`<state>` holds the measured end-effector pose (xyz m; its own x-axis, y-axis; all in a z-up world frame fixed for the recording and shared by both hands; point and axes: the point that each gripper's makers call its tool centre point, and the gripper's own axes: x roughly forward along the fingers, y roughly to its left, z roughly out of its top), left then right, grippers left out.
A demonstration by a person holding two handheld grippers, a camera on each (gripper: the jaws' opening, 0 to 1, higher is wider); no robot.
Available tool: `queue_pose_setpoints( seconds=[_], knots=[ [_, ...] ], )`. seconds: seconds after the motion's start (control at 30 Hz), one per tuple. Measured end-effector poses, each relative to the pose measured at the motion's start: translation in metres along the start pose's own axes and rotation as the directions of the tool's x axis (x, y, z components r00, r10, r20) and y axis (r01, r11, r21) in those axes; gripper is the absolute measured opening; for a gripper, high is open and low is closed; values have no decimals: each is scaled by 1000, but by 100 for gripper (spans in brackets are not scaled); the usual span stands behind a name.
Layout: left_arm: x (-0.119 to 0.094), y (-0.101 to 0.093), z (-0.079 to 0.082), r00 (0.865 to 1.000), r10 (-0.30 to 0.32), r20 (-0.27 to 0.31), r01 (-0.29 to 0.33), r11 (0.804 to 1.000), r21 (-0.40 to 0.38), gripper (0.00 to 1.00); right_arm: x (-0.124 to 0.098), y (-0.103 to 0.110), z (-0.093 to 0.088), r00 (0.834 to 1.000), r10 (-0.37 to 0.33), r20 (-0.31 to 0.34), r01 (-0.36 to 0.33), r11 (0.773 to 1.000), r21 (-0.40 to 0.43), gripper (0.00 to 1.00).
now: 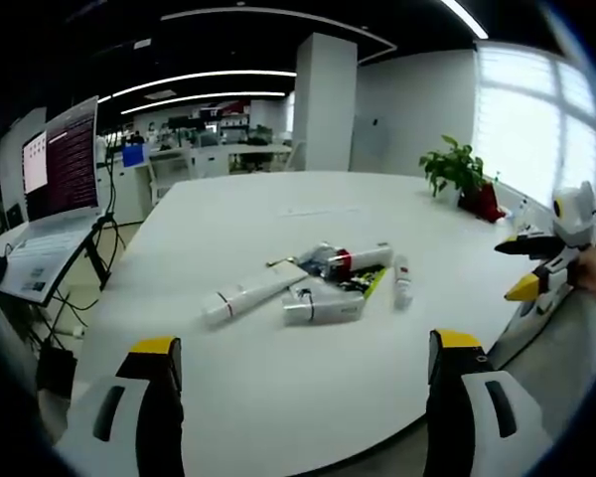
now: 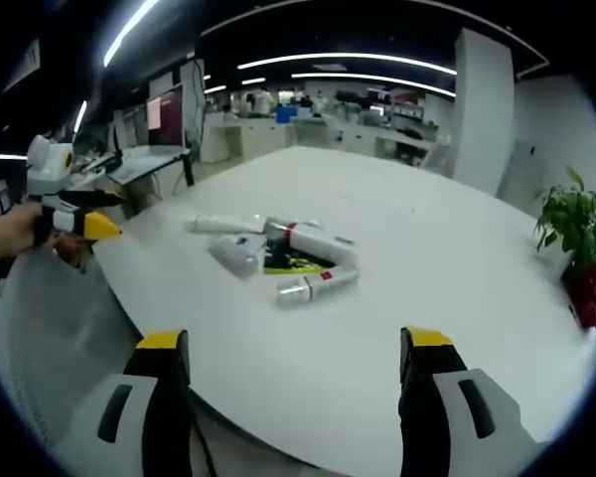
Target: Arrange the skincare products in the storage area until every visible bottle or jar stands upright without overlapping.
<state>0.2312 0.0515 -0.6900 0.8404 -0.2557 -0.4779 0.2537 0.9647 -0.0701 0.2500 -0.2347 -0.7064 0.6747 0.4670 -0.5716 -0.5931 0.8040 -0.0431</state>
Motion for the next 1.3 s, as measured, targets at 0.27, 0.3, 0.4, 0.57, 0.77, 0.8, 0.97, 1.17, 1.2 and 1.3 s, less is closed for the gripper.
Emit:
queue_pose_setpoints(
  seconds=[0.27, 0.3, 0.4, 0.57, 0.77, 0.8, 0.97, 1.17, 1.2, 1.3],
  knots=[
    [0, 0, 1, 1000, 0, 2, 0, 1000, 2, 98, 2, -1, -1, 1000, -2, -6, 2, 1000, -3, 87],
    [0, 0, 1, 1000, 0, 2, 0, 1000, 2, 98, 1, 0, -1, 1000, -3, -7, 3, 1000, -4, 87],
    [-1, 0, 3, 1000, -5, 8, 5, 1000, -1, 99, 1, 0, -1, 1000, -3, -8, 3, 1000, -4, 87],
    [0, 0, 5, 1000, -9, 17, 9, 1000, -4, 99, 2, -2, -2, 1000, -11, -10, 11, 1000, -3, 87],
    [3, 4, 6, 1000, -11, 17, 11, 1000, 4, 99, 0, -2, 0, 1000, -16, -6, 16, 1000, -9, 86],
    [3, 4, 6, 1000, -12, 18, 12, 1000, 4, 99, 1, -1, 0, 1000, -13, -9, 13, 1000, -7, 87],
    [3, 2, 5, 999, -29, 27, 30, 999, -26, 99, 2, 1, 2, 1000, 6, -9, -5, 1000, 14, 88],
    [3, 1, 5, 999, -23, 27, 23, 1000, -21, 99, 11, -4, 6, 1000, 15, -15, -15, 1000, 1, 89],
    [3, 1, 6, 999, -19, 30, 20, 999, -28, 99, 14, -5, 7, 1000, 17, -18, -17, 1000, -11, 89],
    [3, 4, 6, 999, -11, 32, 12, 999, -35, 99, 17, -9, 9, 999, 20, -33, -21, 999, -31, 89]
  ],
)
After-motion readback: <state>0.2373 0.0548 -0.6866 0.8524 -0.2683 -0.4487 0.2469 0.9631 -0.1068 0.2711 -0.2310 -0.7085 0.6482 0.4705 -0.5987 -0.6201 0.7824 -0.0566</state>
